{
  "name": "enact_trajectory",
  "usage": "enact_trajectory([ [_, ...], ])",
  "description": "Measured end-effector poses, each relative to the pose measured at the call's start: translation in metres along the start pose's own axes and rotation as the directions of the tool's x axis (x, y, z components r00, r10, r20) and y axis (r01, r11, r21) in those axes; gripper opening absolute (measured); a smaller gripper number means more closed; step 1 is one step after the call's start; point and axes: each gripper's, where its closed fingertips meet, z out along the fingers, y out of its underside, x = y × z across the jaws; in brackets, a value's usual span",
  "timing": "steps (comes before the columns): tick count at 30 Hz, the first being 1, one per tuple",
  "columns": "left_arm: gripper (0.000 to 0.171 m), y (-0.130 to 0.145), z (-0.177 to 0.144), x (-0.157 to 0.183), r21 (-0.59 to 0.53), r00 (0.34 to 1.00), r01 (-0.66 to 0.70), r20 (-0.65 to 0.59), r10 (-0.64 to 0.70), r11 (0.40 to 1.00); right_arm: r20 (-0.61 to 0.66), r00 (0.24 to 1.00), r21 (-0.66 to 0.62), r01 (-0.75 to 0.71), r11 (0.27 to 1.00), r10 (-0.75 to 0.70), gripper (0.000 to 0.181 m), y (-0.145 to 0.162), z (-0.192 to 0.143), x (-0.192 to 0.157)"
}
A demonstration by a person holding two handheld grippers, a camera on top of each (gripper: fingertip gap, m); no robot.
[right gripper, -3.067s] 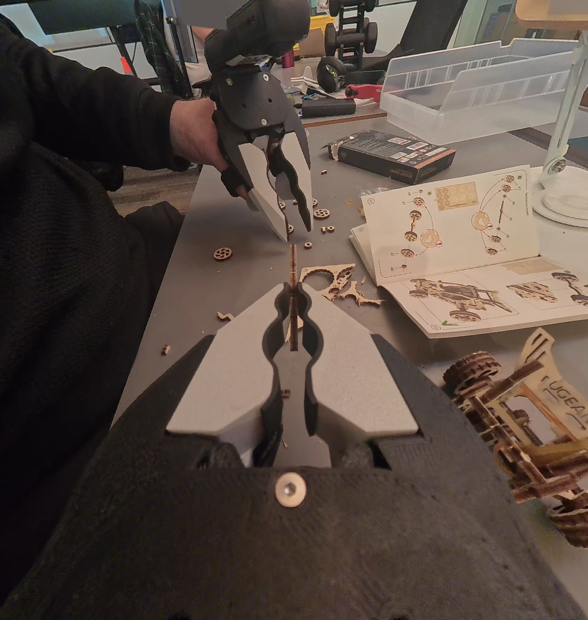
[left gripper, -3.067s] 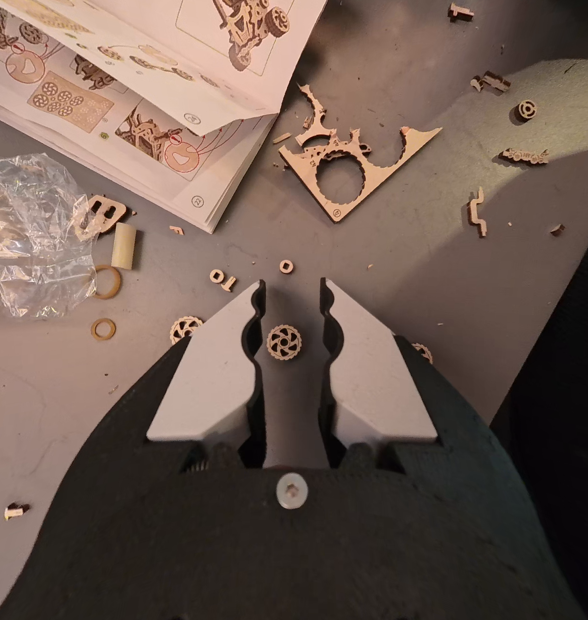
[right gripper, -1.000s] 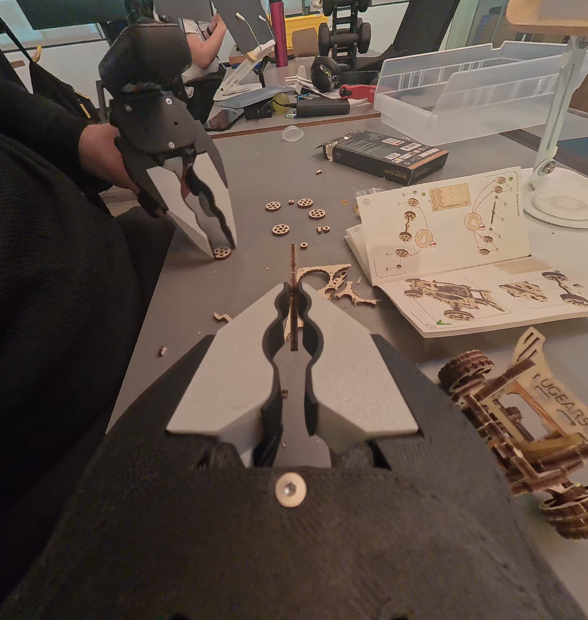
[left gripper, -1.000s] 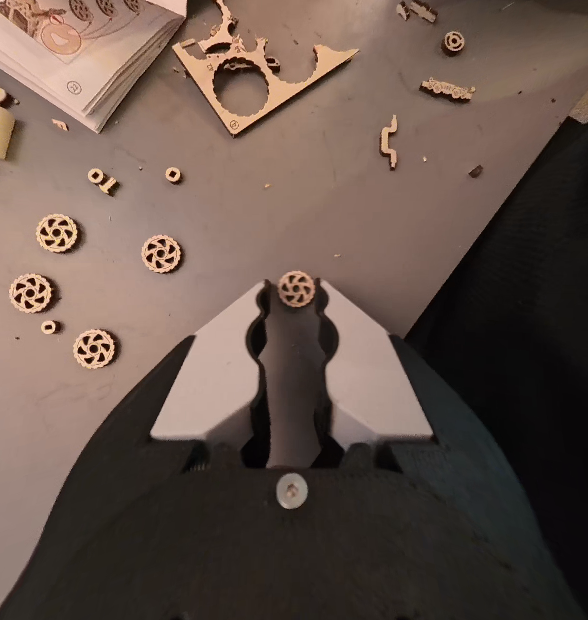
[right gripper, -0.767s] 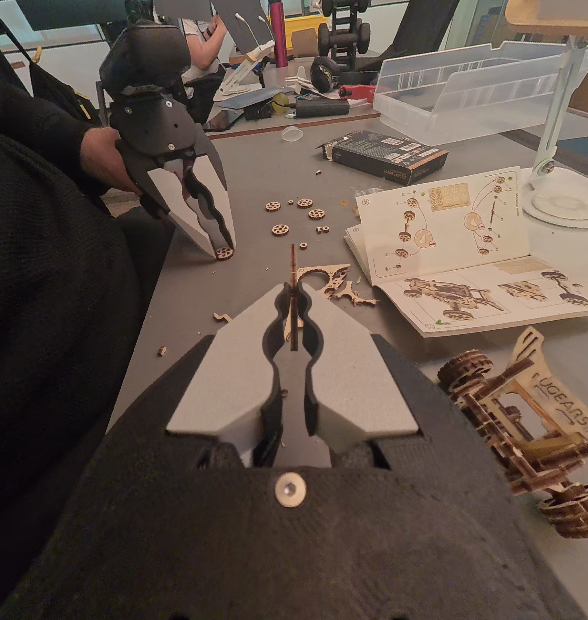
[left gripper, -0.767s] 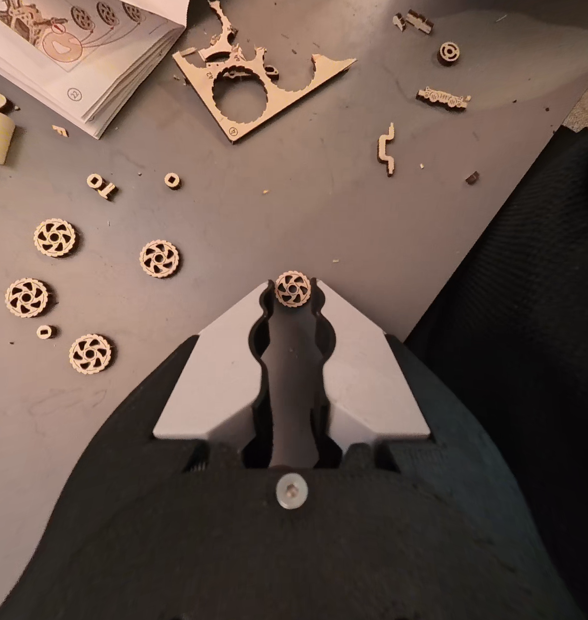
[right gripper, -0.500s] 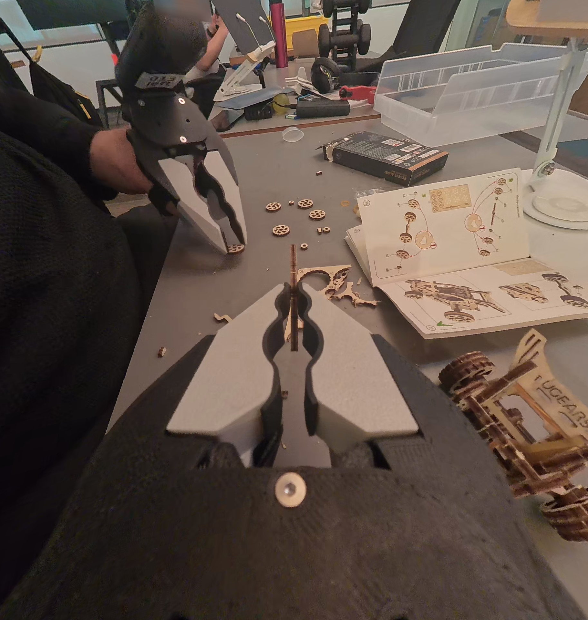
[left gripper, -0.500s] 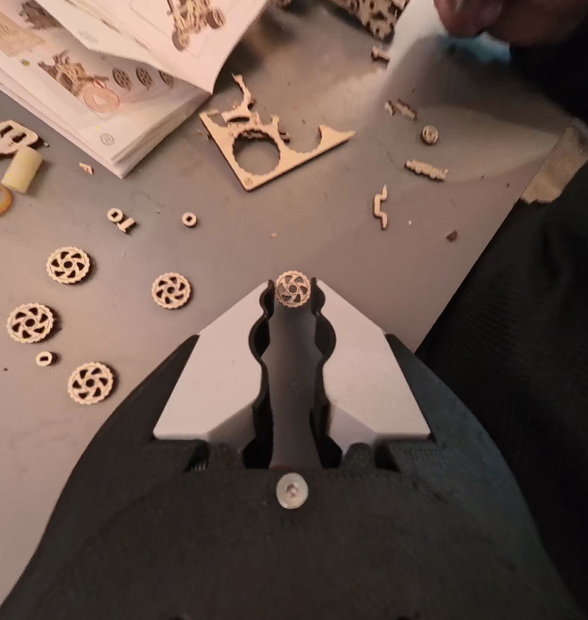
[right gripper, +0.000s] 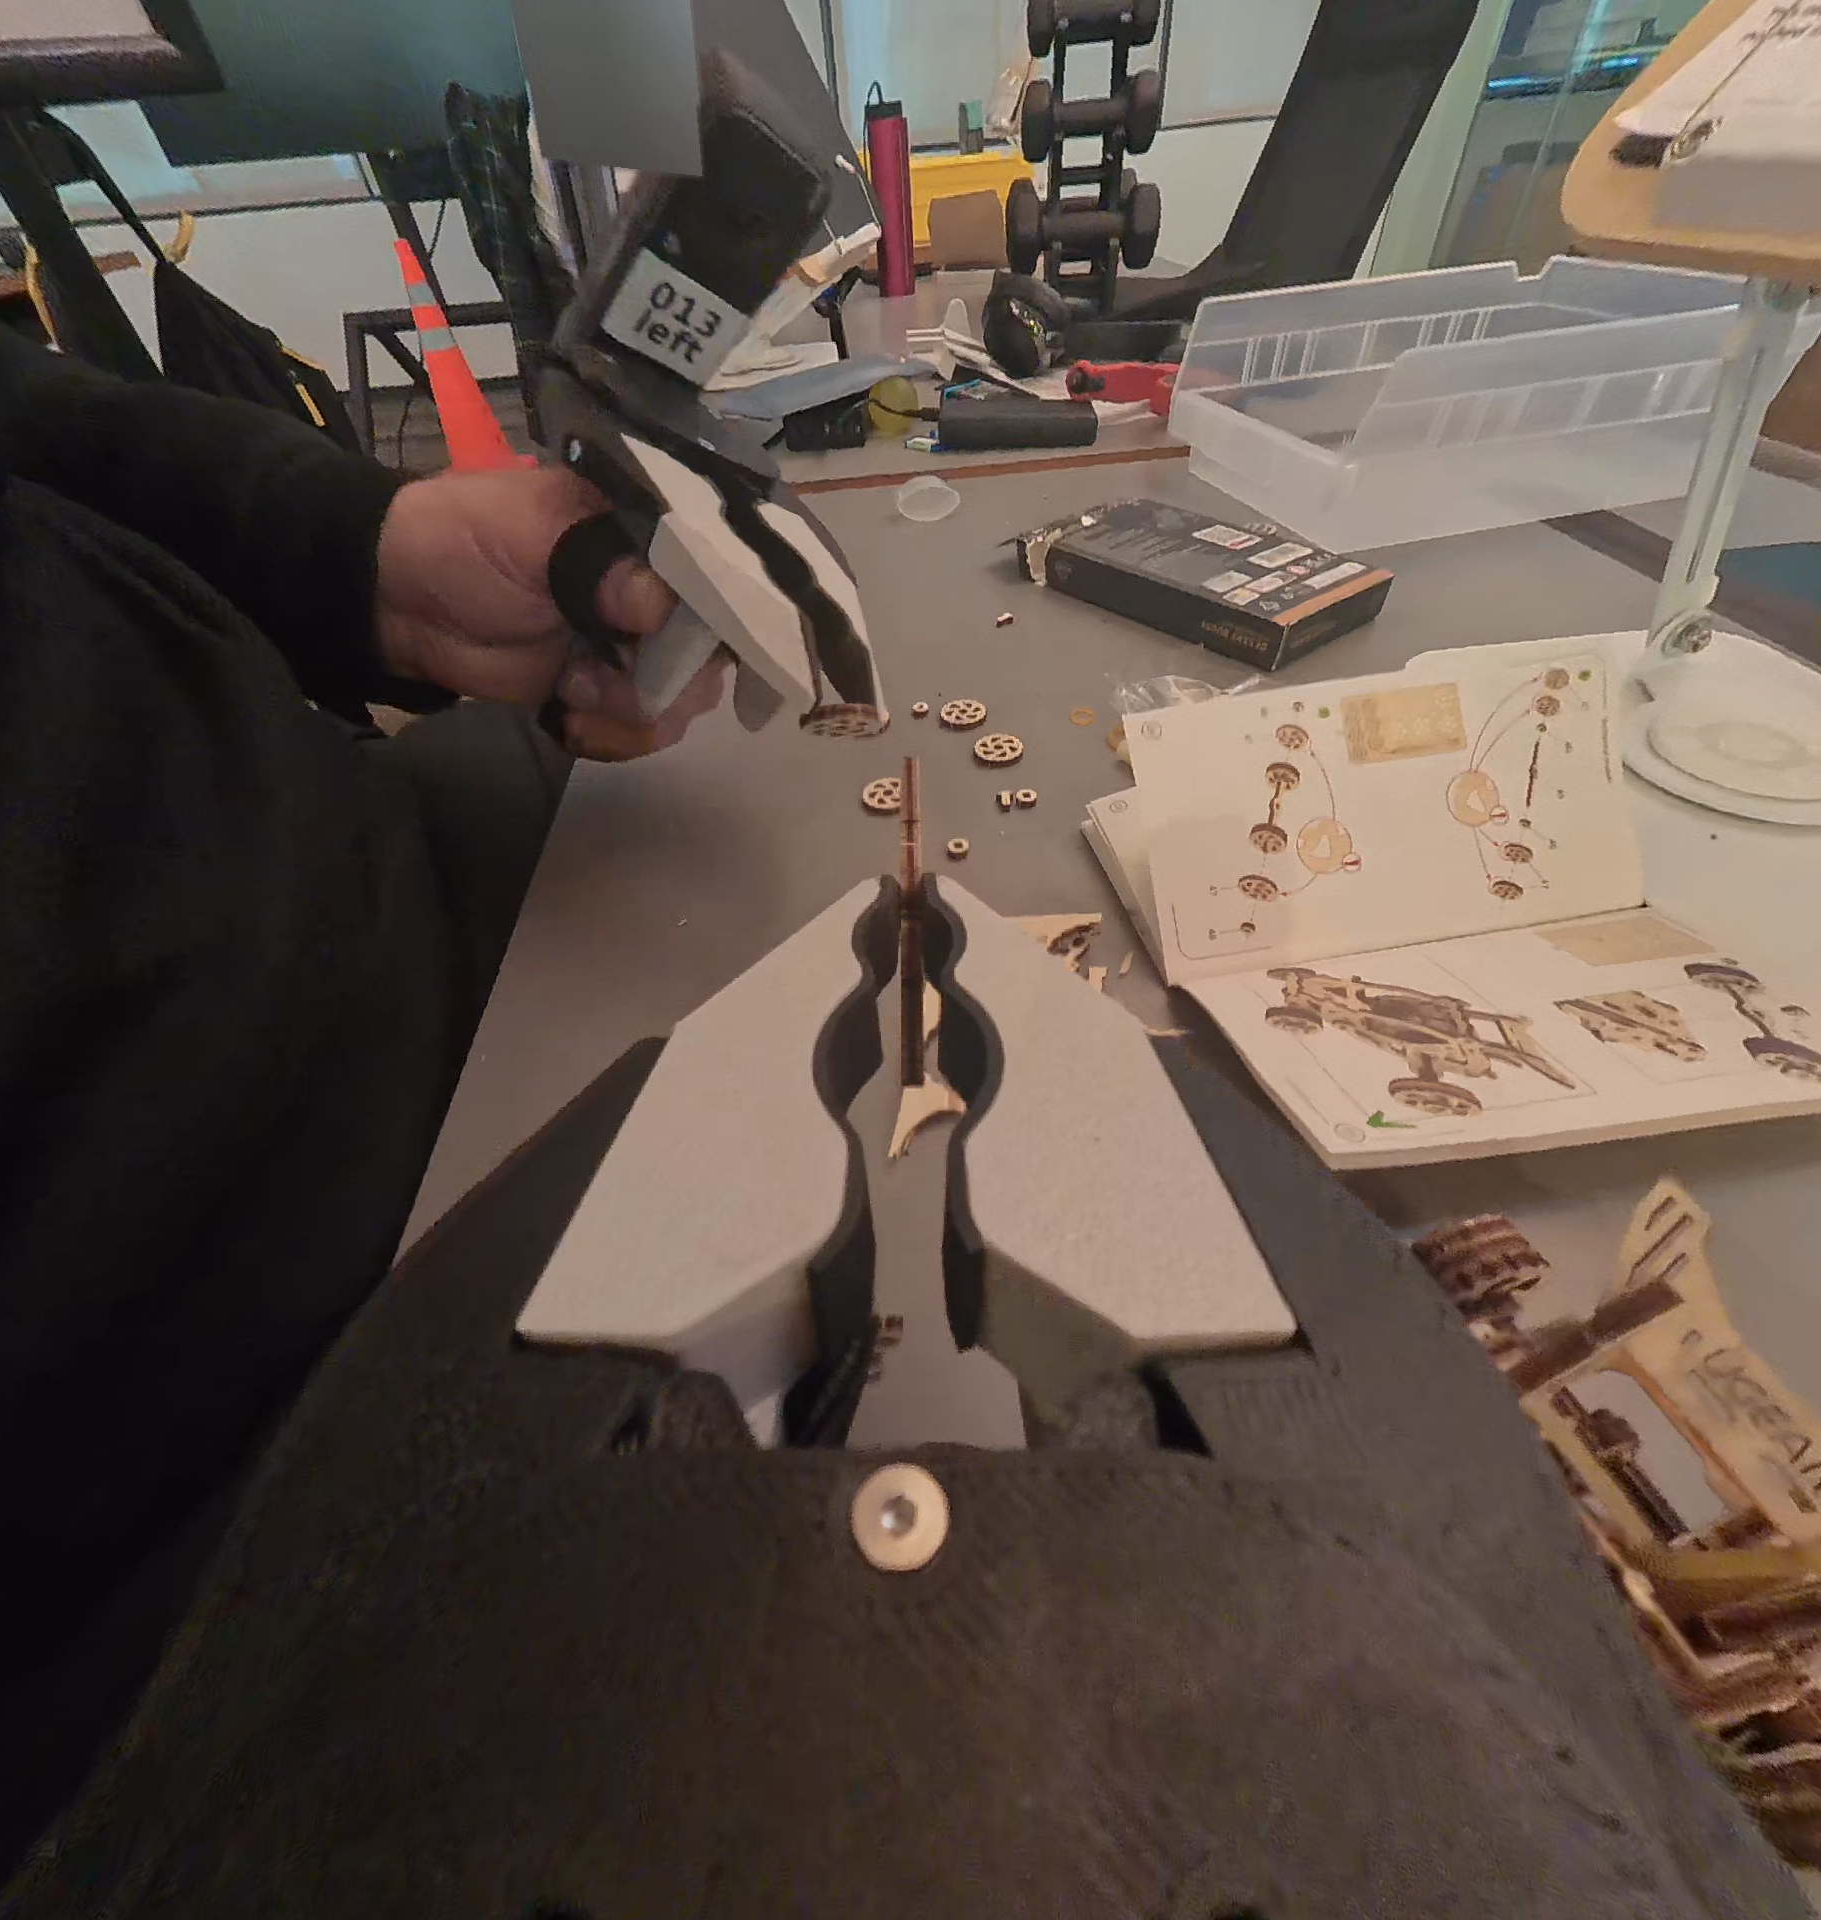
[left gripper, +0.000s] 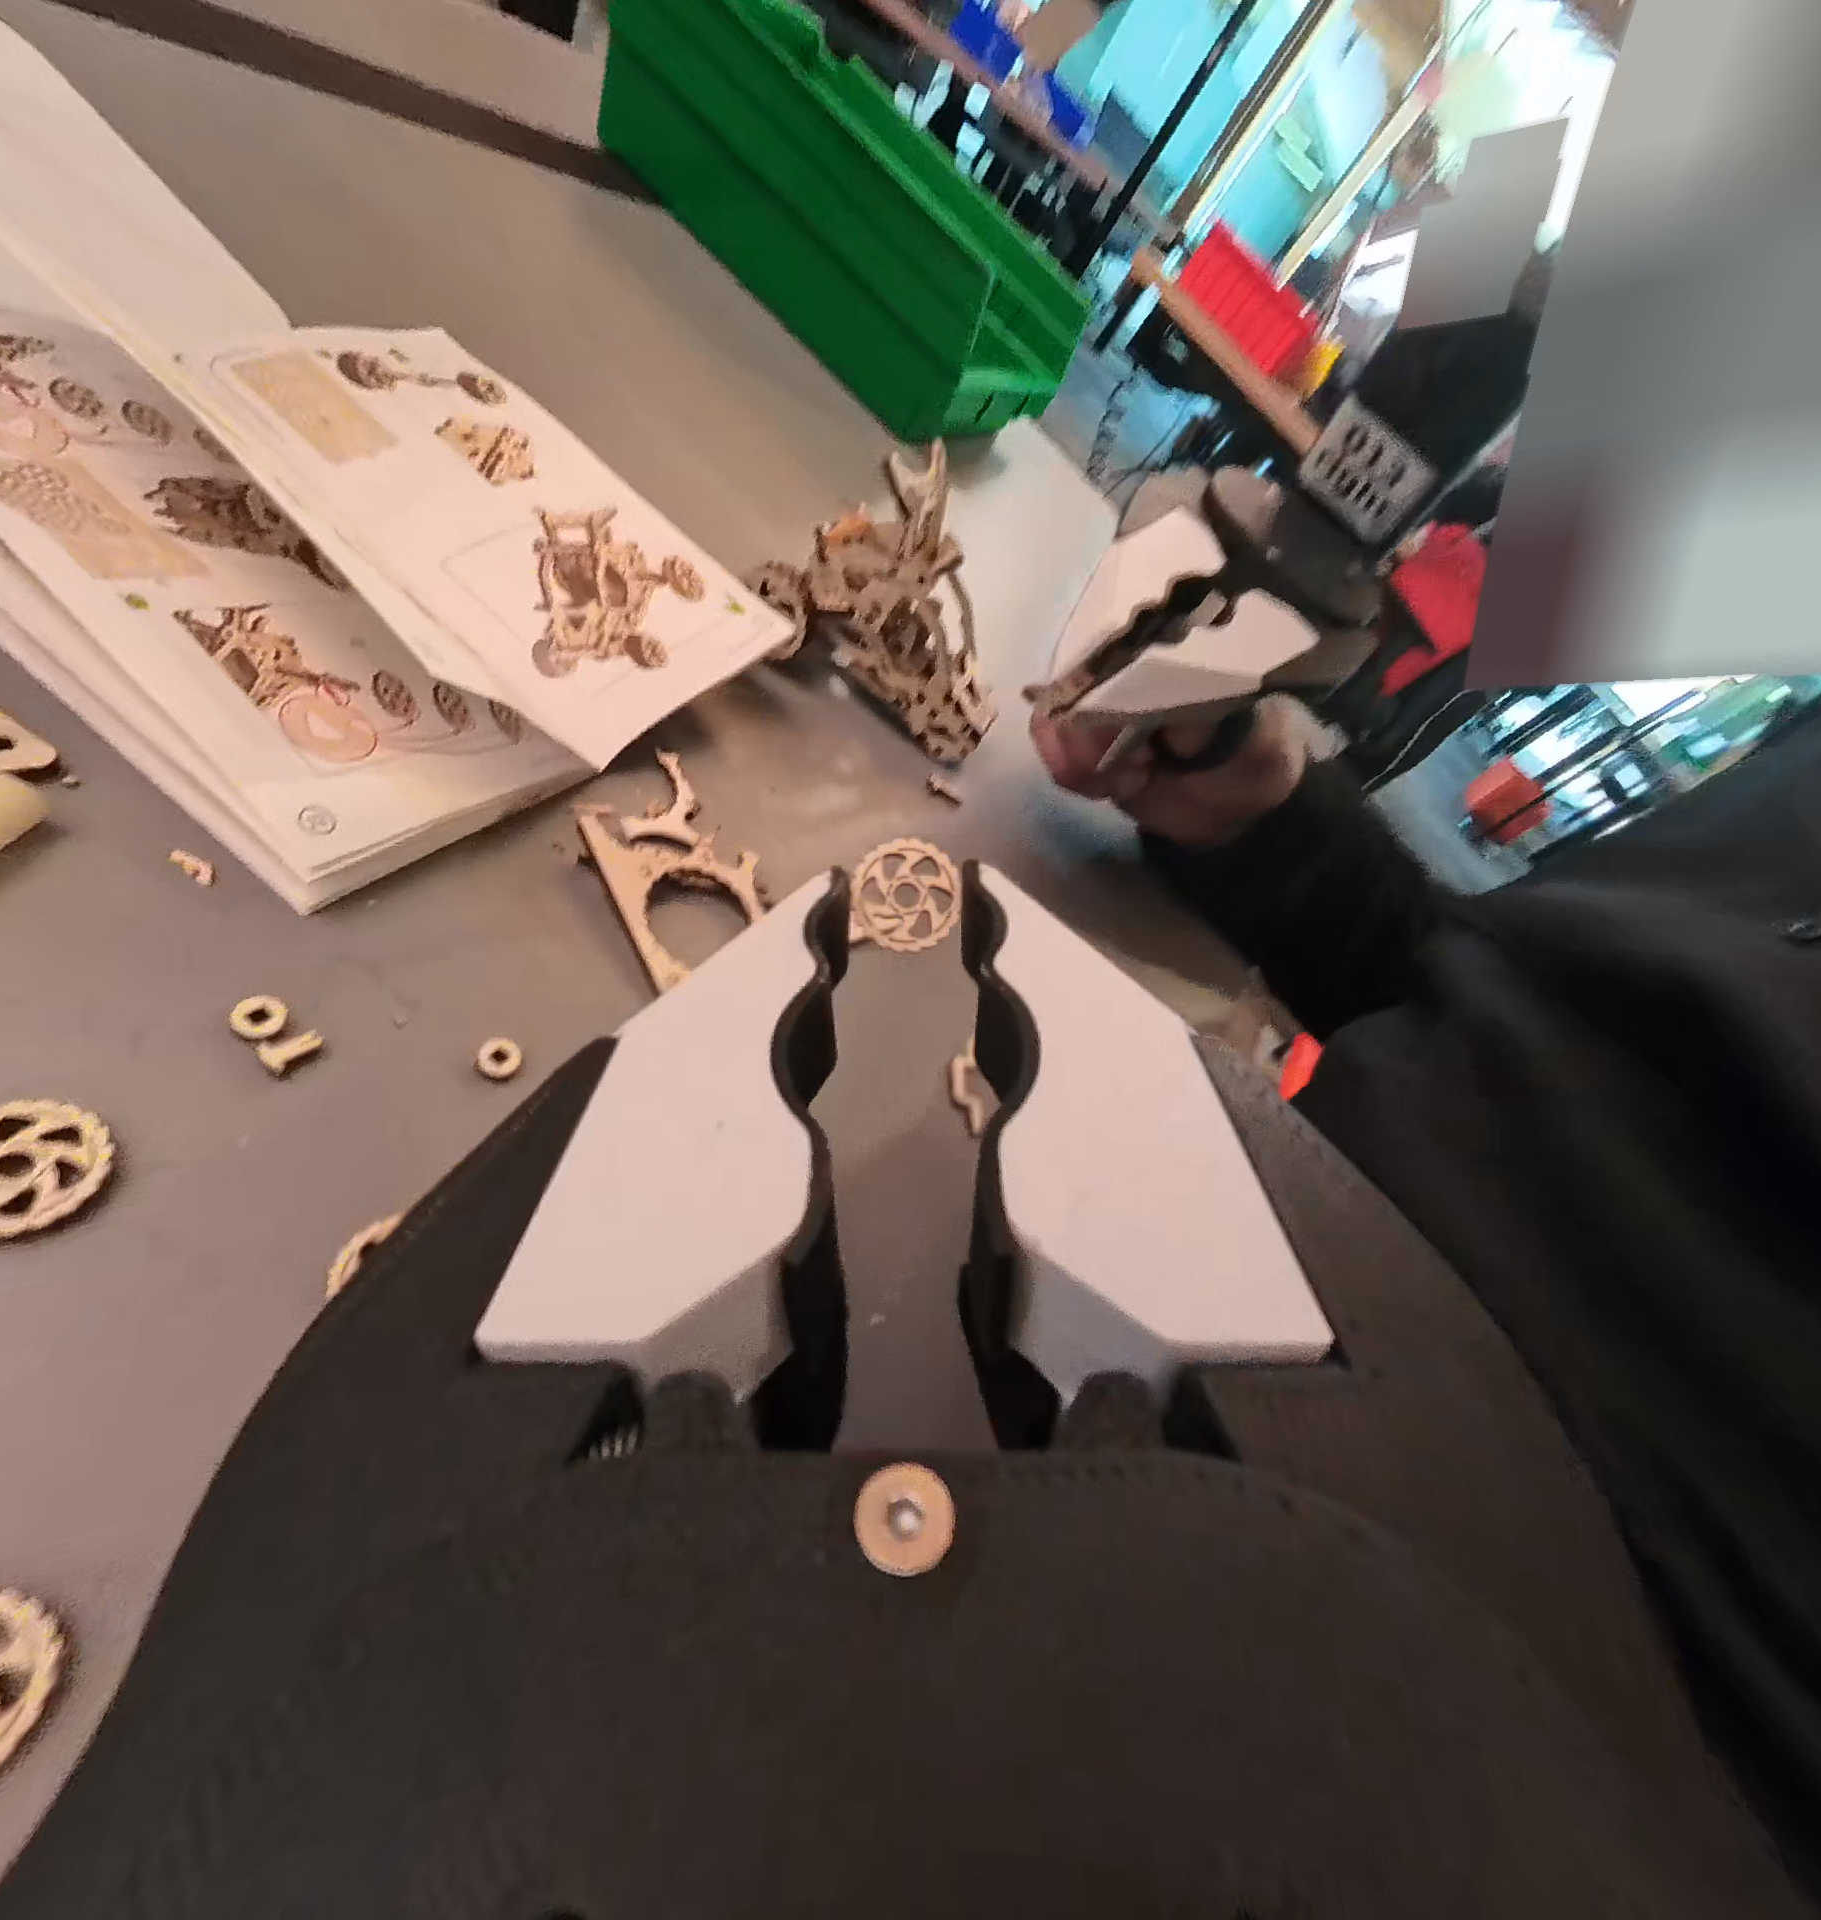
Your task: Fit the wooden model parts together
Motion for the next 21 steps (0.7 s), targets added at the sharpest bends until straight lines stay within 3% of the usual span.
enact_trajectory([
  [7,0.018,-0.041,-0.001,0.008,0.212,0.935,0.278,-0.283,-0.213,0.937,-0.008,0.999,-0.003,0.045,0.999,-0.045,0.001,-0.02,0.017,0.003],
  [12,0.018,-0.05,-0.003,0.015,0.248,0.85,0.416,-0.449,-0.277,0.875,-0.015,0.995,-0.024,0.097,0.995,-0.098,0.001,-0.028,0.033,0.001],
  [21,0.018,-0.052,-0.002,0.013,0.26,0.784,0.516,-0.526,-0.329,0.816,-0.047,0.987,0.002,0.151,0.989,-0.151,0.001,-0.038,0.042,-0.002],
])
